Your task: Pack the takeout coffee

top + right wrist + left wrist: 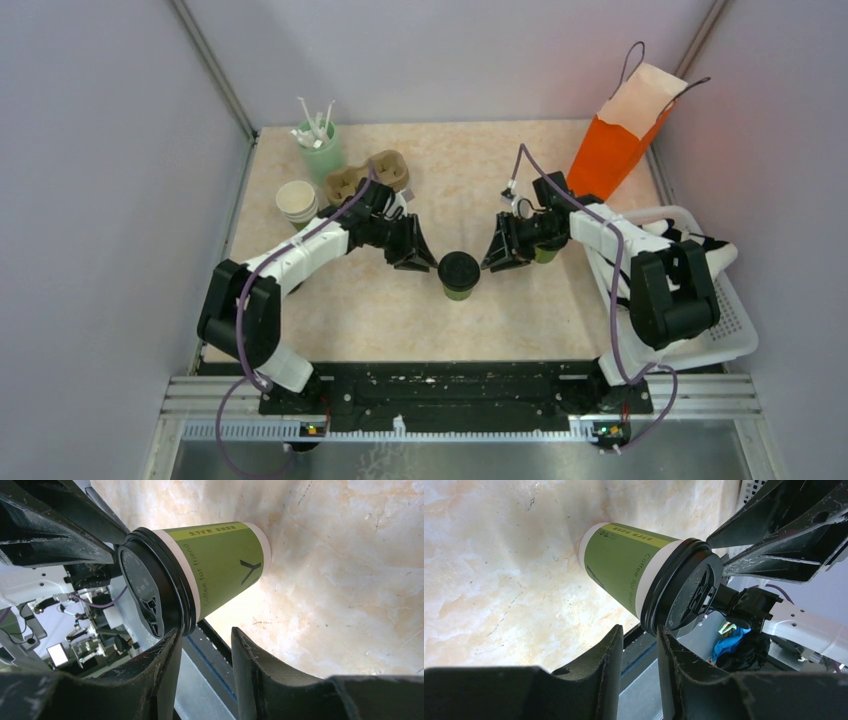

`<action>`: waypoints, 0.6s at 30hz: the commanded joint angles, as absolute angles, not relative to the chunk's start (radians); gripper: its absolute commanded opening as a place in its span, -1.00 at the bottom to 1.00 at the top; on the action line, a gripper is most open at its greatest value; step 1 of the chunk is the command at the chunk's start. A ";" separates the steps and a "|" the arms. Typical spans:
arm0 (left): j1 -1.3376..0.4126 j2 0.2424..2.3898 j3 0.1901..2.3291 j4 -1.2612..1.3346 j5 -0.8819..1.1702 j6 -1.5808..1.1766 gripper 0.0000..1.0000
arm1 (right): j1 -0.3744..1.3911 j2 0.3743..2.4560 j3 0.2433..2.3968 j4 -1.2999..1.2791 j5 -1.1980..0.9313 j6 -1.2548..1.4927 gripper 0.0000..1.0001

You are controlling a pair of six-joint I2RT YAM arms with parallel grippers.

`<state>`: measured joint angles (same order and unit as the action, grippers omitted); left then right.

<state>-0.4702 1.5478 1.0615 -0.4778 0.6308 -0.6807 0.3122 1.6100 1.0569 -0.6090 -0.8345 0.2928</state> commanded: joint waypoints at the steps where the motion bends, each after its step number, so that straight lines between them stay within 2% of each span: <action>1: -0.471 1.571 1.063 -0.462 0.651 -0.676 -0.26 | 0.322 1.621 1.102 -0.569 -0.855 0.299 -0.19; 18: -0.492 1.598 1.116 -0.507 0.617 -0.643 -0.16 | 0.328 1.631 1.103 -0.574 -0.848 0.291 -0.27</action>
